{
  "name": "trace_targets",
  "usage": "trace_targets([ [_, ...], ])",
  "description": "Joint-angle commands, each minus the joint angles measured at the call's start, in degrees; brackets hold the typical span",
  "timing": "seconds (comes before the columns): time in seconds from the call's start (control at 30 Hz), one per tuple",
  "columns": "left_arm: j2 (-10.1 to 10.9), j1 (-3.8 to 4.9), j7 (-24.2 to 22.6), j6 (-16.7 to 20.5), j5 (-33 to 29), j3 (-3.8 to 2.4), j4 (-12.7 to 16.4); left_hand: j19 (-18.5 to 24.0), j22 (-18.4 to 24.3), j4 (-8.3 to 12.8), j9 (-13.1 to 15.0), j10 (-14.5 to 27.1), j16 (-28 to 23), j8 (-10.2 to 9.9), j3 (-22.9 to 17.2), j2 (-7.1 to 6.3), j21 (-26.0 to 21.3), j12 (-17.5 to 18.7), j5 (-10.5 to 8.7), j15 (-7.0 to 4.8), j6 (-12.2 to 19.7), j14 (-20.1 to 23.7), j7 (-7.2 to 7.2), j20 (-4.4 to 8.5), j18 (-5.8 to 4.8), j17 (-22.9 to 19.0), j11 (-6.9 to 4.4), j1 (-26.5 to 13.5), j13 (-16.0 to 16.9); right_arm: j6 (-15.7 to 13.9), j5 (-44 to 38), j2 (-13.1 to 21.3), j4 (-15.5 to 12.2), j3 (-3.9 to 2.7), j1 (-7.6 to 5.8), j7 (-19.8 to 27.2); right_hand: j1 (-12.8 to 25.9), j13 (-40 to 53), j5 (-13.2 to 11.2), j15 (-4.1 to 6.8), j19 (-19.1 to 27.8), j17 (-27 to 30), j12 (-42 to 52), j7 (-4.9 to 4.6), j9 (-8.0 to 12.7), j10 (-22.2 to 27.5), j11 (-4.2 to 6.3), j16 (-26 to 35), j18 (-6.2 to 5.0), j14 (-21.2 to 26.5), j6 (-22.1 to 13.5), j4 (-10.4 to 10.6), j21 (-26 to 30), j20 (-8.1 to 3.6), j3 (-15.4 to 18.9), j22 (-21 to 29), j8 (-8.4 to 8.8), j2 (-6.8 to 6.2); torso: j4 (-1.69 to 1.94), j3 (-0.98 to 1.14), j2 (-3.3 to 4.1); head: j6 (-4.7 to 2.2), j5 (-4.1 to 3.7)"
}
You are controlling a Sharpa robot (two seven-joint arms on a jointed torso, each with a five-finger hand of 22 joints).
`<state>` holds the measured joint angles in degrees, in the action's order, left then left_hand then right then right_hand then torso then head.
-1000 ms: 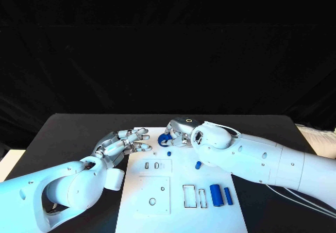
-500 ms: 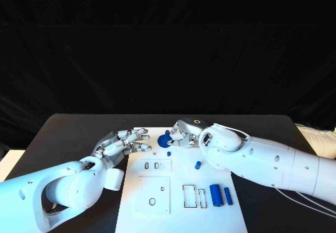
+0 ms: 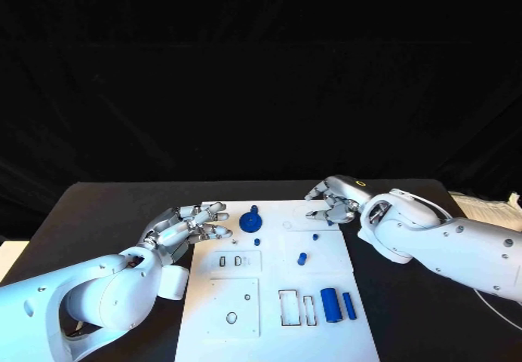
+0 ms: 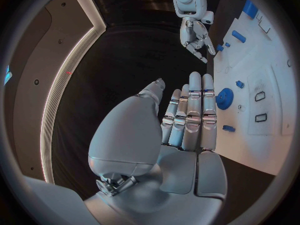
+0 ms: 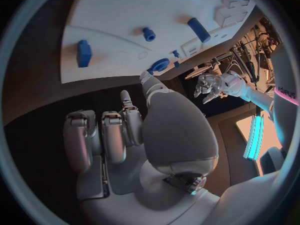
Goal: Assemble the parts on the task board
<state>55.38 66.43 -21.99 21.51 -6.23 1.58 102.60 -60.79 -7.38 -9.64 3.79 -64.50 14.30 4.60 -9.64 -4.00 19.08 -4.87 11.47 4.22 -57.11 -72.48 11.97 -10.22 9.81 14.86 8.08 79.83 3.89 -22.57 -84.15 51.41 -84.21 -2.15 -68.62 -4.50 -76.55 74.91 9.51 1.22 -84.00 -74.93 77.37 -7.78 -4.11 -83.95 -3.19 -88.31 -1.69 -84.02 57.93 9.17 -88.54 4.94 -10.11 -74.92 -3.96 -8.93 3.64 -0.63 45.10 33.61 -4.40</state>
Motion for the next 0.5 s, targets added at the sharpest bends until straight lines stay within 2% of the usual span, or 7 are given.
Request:
trace_targets([
  [0.03,-0.2,0.05,-0.3,-1.4,0.6,-0.03,0.0,0.2,0.1,0.3,0.0,0.3,-0.3,-0.4,0.1,0.39,-0.3,0.3,-0.21,0.07,0.3,0.5,0.13,-0.22,0.63,0.1,0.13,0.0,0.0,1.0,10.0,2.1,0.7,-0.05,-0.02,7.1,-1.4,7.4,0.3,0.03,-4.5,-11.9,-0.4,-0.12,0.0,-1.1,0.36,-0.3,1.06,-5.3,0.3,-1.3,-0.2,-0.08,0.4,-12.4,0.19,-0.40,-0.49,0.17,0.00,-0.10,-0.16],
  [0.13,-0.2,0.05,-0.3,-1.4,0.7,-0.03,-0.1,0.2,0.1,0.3,0.0,0.3,-0.4,-0.4,0.1,0.39,-0.3,0.3,-0.21,0.07,0.3,0.5,0.14,-0.22,0.63,0.1,0.13,0.0,0.0,1.4,12.5,4.0,1.3,-0.05,-0.01,8.5,-2.0,7.4,0.4,0.03,-4.5,-12.0,-0.5,-0.12,0.1,-1.1,0.34,-0.3,1.05,-5.3,0.2,-1.9,-0.2,-0.08,0.6,-12.3,0.22,-0.55,-0.55,0.31,0.04,-0.15,-0.39],
  [0.3,-0.4,0.04,-0.3,-1.5,1.0,-0.03,-0.2,0.3,0.1,0.4,0.0,0.3,-0.4,-0.4,0.1,0.39,-0.3,0.4,-0.21,0.07,0.3,0.5,0.14,-0.22,0.63,0.1,0.13,0.0,0.0,2.0,14.7,7.0,1.9,0.01,0.08,9.8,-1.9,7.1,1.0,-0.03,-4.5,-11.9,-1.0,-0.22,0.2,-0.9,0.25,-0.2,1.04,-5.3,-0.2,-2.1,-0.1,-0.04,1.6,-12.3,0.36,-0.74,-0.28,0.13,-0.02,-0.17,-0.47],
  [0.5,-0.4,0.03,-0.3,-1.6,1.4,-0.02,-0.4,0.3,0.1,0.4,0.0,0.3,-0.4,-0.4,0.1,0.39,-0.3,0.4,-0.21,0.07,0.3,0.5,0.14,-0.22,0.63,0.1,0.13,0.0,0.0,2.4,15.1,7.5,3.1,0.11,0.65,10.1,-1.7,7.0,1.2,-0.06,-4.4,-11.8,-1.1,-0.25,0.2,-0.9,0.22,-0.2,1.03,-5.3,-0.4,-2.1,-0.1,-0.01,2.0,-12.3,0.38,-0.73,-0.43,0.17,0.00,-0.10,-0.46],
])
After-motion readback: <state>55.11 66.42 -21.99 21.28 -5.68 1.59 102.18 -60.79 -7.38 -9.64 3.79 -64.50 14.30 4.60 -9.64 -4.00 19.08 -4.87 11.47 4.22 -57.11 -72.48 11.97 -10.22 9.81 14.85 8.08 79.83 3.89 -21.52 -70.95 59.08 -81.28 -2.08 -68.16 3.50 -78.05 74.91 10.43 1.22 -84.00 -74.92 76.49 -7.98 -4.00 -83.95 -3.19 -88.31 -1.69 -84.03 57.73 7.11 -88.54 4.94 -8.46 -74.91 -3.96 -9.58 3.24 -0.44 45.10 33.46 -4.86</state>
